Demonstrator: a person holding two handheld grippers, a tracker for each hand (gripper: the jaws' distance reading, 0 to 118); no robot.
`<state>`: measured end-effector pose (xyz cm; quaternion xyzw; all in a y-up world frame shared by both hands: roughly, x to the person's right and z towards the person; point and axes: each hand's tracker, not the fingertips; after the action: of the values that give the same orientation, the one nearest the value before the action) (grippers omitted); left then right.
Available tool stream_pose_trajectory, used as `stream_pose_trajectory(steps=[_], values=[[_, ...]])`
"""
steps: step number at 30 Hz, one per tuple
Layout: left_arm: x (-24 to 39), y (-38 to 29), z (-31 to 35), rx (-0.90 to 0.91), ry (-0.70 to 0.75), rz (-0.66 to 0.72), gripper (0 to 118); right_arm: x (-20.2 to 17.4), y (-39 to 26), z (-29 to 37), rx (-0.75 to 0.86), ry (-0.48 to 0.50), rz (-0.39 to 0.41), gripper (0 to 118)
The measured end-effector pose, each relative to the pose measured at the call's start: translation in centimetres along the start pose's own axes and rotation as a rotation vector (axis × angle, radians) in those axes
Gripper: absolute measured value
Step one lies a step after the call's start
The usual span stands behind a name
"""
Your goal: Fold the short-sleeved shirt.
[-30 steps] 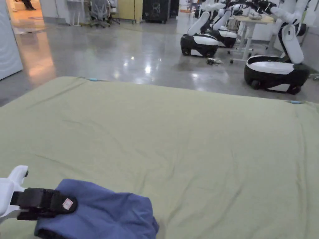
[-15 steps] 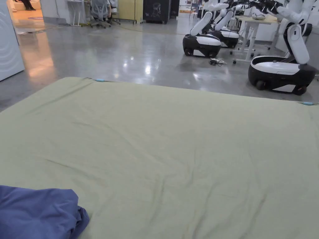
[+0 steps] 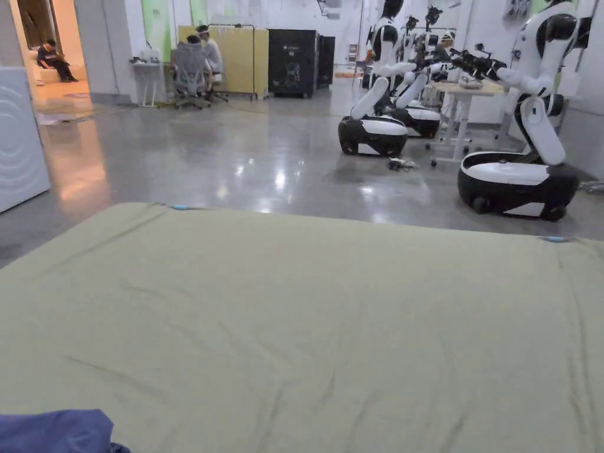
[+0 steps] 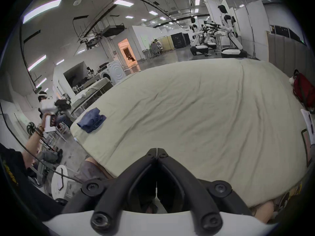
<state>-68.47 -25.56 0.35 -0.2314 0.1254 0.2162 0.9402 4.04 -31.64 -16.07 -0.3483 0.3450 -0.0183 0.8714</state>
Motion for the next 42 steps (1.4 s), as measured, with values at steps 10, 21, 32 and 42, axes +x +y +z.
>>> stream_pose_trajectory(steps=[10,21,32,42], values=[[23.5,-13.2,3.1,0.256,0.16,-0.288,8,0.5,-3.2,2.7,0.078,-0.182,0.125,2],[42.8,-14.0,-4.9,0.288,-0.124,-0.396,6,1.3,4.9,4.8,0.389,-0.302,0.16,2],[53.6,-4.3,-11.1,0.506,-0.059,-0.47,6,0.6,23.5,0.3,0.642,-0.387,0.243,3],[54.9,-1.2,-14.4,0.49,-0.02,-0.414,6,1.0,26.6,-0.8,0.725,-0.446,0.247,3]])
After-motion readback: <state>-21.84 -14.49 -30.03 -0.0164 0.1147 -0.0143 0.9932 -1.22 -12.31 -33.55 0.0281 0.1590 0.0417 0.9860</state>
